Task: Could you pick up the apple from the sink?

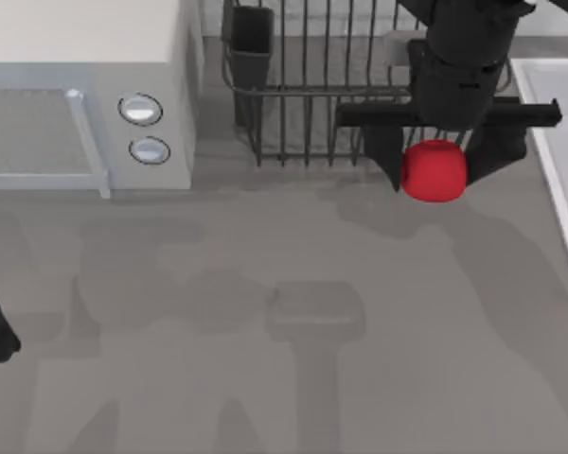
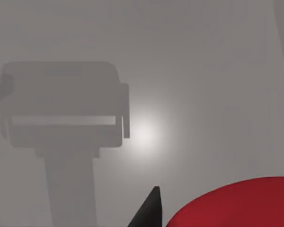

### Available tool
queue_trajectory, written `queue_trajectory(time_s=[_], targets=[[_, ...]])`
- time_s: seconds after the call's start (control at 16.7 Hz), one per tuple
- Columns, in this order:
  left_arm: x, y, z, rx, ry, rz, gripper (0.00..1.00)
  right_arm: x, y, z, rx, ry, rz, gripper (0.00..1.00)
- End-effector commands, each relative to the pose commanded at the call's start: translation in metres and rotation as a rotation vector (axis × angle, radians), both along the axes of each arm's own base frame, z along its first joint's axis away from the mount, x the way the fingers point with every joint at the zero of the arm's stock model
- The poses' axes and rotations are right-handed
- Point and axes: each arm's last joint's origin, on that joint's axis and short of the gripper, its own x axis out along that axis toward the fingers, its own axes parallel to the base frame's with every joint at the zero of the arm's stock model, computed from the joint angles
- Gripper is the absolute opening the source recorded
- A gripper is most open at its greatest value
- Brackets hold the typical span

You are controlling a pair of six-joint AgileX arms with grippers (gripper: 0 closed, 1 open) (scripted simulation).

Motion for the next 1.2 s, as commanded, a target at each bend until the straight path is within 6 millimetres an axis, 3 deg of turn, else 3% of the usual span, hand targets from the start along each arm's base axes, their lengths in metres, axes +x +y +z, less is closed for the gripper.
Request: queue_trajectory(time_s=[0.24,0.36,0.78,0.9,1.2], targets=[[0.0,0.0,0.0,0.0,0.0,0.0,1.0,0.0,-0.001,0.0,0.003,0.0,-0.004,0.0],[0.0,0.0,0.0,0.0,0.0,0.0,1.0,0.002,0.0,-0.01,0.001,0.002,-0.003,0.0],[0.0,0.0,0.0,0.0,0.0,0.0,1.0,0.003,0.001,-0.092,0.003,-0.004,-0.001,0.0],[0.0,0.0,0.0,0.0,0.0,0.0,1.0,0.001,0.0,-0.107,0.001,-0.001,0.0,0.0],[0.0,0.0,0.0,0.0,0.0,0.0,1.0,0.0,0.0,-0.11,0.0,0.0,0.0,0.0]])
